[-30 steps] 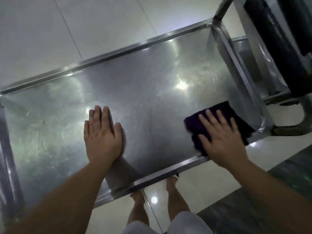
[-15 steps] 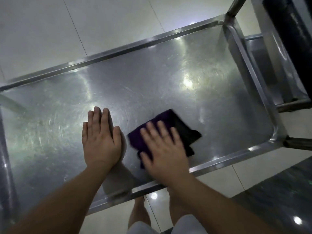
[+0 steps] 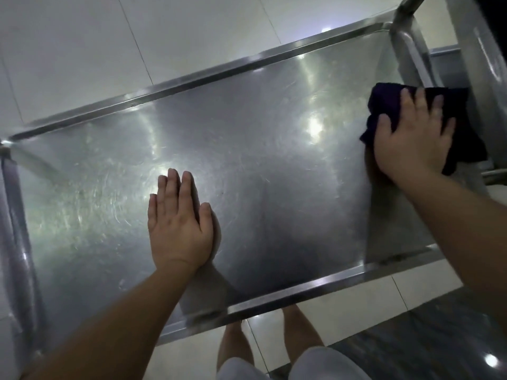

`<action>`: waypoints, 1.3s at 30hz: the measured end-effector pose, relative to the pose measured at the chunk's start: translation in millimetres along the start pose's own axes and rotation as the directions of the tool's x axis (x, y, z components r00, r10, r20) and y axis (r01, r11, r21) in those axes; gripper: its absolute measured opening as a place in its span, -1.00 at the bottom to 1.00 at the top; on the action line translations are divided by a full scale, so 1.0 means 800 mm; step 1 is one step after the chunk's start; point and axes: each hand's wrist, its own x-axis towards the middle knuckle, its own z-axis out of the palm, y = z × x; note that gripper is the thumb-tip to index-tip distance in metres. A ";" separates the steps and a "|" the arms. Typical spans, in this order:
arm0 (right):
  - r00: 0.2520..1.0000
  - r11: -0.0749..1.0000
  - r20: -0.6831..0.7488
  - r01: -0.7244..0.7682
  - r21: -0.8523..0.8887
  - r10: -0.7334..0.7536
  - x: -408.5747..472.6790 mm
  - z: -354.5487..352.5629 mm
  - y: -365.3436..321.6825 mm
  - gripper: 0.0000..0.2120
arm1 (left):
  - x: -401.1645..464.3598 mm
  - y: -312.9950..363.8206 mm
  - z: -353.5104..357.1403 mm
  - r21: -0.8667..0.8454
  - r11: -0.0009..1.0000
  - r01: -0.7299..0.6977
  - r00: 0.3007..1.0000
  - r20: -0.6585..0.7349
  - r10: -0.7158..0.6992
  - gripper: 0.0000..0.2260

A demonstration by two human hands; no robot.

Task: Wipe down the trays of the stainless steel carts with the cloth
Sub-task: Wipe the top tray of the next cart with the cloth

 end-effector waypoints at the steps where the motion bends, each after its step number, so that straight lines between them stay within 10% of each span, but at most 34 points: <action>1: 0.999 0.999 -0.009 -0.036 0.030 0.037 -0.007 0.003 -0.019 -0.31 | 0.000 0.000 0.000 0.005 1.000 -0.002 1.000 0.000 0.002 -0.40; 7: 0.956 0.956 0.022 0.291 0.047 -0.292 -0.101 0.033 -0.166 -0.31 | 0.001 -0.002 -0.001 0.006 1.000 -0.005 1.000 -0.003 0.005 -0.40; 13: 0.629 0.634 0.118 0.773 0.010 -0.769 -0.162 0.048 -0.206 -0.34 | 0.001 -0.001 -0.002 -0.008 1.000 0.000 1.000 -0.005 0.000 -0.40; 19: 0.931 0.932 0.031 0.363 -0.012 -0.363 -0.008 0.013 -0.106 -0.33 | 0.000 -0.003 -0.003 0.002 1.000 -0.012 1.000 0.022 0.012 -0.40; 25: 0.999 0.999 -0.015 -0.040 0.038 0.040 0.122 -0.029 -0.072 -0.31 | -0.001 -0.004 0.000 0.024 1.000 -0.021 1.000 0.021 0.020 -0.40; 30: 0.990 0.987 0.010 0.140 0.076 -0.142 0.067 -0.004 -0.188 -0.28 | 0.001 -0.006 0.004 0.033 0.999 -0.018 0.999 0.029 0.017 -0.40; 33: 0.894 0.895 0.052 0.443 0.051 -0.445 -0.023 0.021 -0.266 -0.28 | 0.002 -0.005 0.003 0.025 1.000 -0.013 1.000 0.012 0.013 -0.40; 39: 0.439 0.461 0.207 0.885 0.070 -0.874 -0.110 0.040 -0.352 -0.37 | 0.002 -0.002 0.001 -0.008 1.000 -0.007 1.000 -0.012 0.007 -0.40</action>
